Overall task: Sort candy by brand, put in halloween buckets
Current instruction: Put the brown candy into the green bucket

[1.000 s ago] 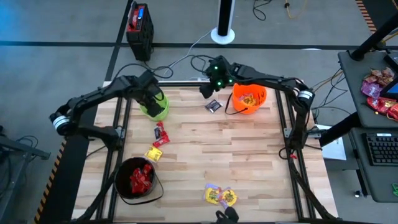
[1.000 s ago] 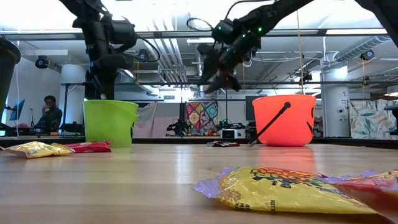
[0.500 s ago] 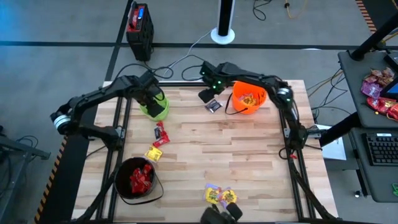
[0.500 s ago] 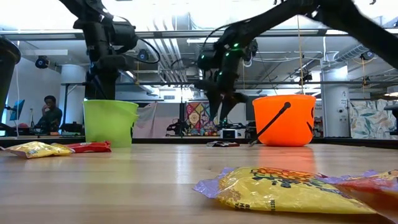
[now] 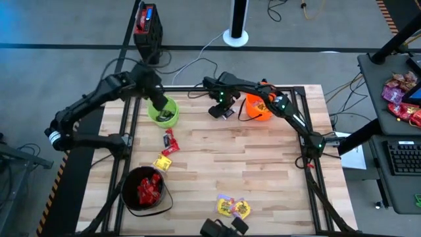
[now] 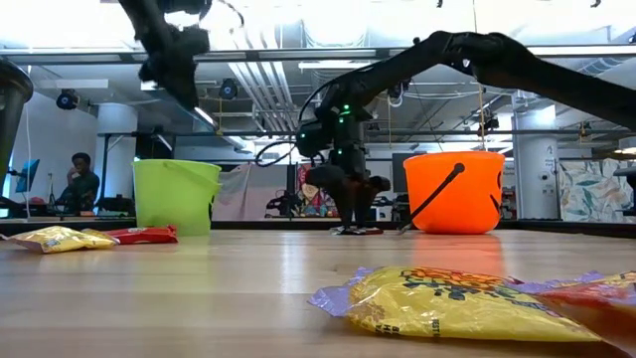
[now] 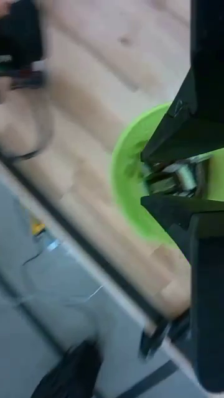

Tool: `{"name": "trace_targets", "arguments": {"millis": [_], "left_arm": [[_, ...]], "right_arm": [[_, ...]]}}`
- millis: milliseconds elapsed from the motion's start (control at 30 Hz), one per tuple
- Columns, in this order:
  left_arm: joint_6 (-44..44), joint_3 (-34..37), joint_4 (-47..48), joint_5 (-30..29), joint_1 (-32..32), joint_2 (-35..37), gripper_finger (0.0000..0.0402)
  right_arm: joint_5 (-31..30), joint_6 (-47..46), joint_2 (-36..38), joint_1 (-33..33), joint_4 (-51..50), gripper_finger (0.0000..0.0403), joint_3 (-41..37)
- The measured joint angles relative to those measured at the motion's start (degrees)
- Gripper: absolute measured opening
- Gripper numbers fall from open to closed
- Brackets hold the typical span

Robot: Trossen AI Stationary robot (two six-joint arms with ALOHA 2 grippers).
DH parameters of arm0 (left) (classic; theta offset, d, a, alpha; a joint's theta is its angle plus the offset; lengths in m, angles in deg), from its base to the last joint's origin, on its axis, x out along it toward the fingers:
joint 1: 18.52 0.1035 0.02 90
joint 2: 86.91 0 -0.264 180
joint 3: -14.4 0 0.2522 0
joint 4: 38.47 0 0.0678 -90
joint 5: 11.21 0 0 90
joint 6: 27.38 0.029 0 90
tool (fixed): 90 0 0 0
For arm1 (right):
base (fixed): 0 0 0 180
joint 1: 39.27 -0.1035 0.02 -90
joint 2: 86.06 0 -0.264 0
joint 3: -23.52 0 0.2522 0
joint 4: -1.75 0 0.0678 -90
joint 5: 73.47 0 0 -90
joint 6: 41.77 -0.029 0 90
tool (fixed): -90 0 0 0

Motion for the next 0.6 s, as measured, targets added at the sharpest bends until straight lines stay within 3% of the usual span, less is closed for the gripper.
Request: {"name": "trace_targets", "arguments": {"millis": [233,400,600], "left_arm": [[3.0,-7.8,-0.5,-3.9,0.0,1.6,0.0079],[4.4,-9.9,-0.4,-3.8,0.0,2.1,0.0079],[4.3,-9.9,-0.3,3.5,-0.1,3.7,0.0079]], "right_arm": [[5.9,3.3,-0.2,-3.3,0.4,0.0146,0.0],[6.1,7.5,2.4,-5.0,0.8,0.0137,-0.1],[12.2,29.8,5.6,-3.9,3.8,0.0148,-1.2]]}}
